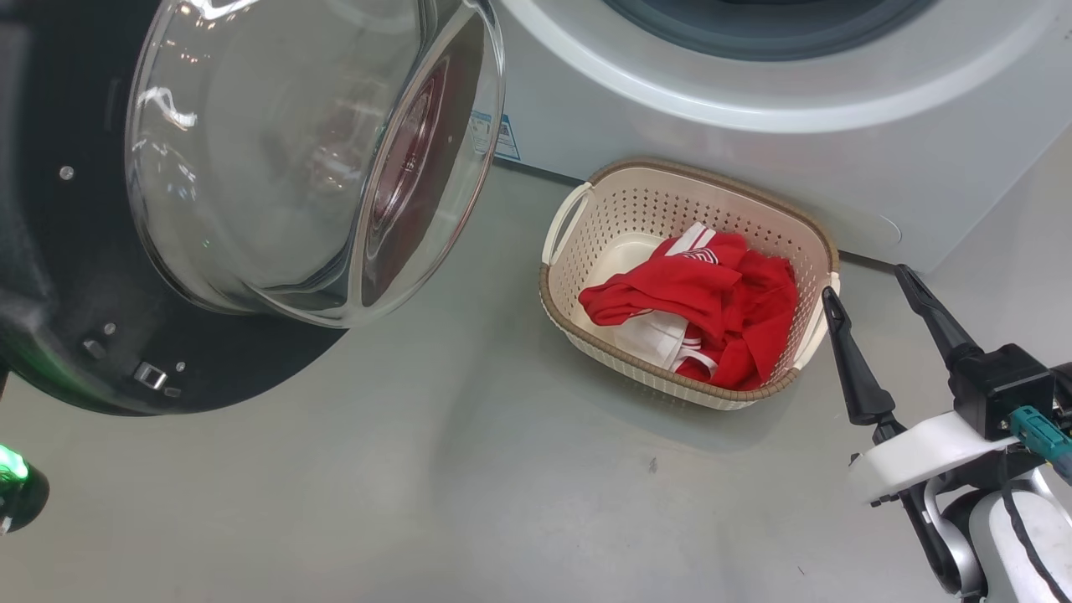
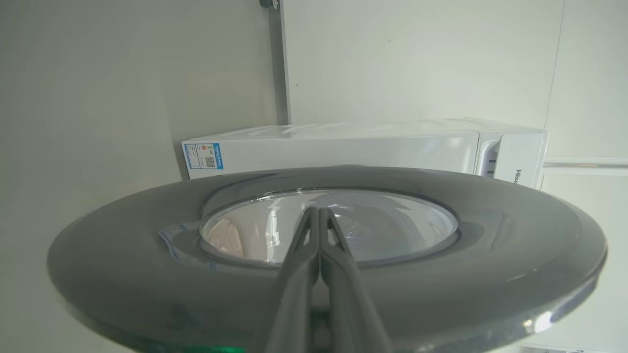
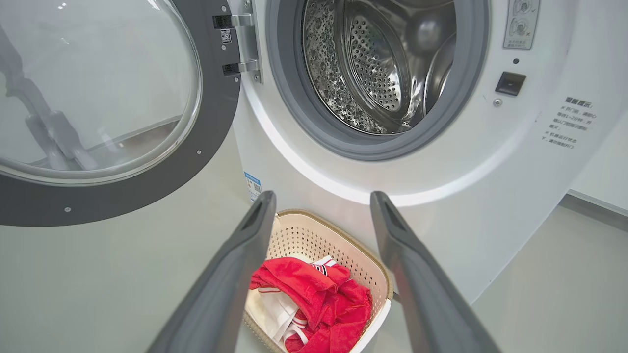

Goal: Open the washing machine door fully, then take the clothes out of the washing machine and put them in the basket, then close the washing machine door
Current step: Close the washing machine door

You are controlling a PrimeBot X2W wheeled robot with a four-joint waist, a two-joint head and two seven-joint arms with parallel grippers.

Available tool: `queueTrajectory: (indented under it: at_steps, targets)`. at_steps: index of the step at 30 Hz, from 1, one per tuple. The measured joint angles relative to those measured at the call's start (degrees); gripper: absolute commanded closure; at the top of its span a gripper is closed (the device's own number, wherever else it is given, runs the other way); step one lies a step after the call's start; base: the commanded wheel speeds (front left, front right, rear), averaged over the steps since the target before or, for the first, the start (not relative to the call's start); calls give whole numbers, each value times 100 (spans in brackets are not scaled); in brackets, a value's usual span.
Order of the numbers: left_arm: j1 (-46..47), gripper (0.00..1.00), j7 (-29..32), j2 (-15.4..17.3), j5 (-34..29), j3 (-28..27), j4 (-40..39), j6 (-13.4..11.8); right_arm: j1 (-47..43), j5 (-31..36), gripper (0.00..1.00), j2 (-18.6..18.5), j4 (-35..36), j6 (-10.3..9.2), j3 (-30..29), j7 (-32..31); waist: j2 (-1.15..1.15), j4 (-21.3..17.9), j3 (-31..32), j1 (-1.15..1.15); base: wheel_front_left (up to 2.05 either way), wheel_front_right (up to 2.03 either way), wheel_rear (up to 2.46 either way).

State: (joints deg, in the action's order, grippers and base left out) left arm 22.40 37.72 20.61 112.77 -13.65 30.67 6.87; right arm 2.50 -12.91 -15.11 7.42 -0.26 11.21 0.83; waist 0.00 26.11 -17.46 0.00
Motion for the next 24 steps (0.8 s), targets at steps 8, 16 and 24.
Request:
queueTrajectory:
  at_steps: [8, 16, 24]
  targets:
    - [-308, 100, 509, -158, 12, -64, -904, 0, -7, -22, 0, 69, -8, -53, -42, 96, 0, -75, 96, 0, 0, 0, 0]
    - [-690, 100, 989, -510, 16, -59, -1705, 0, -10, -76, 0, 185, -22, -137, -31, 204, 0, -197, 159, 0, 0, 0, 0]
    - [-995, 100, 1352, -878, 9, 88, -2340, 0, -10, -112, 0, 256, -58, -143, -23, 304, 0, -374, 176, 0, 0, 0, 0]
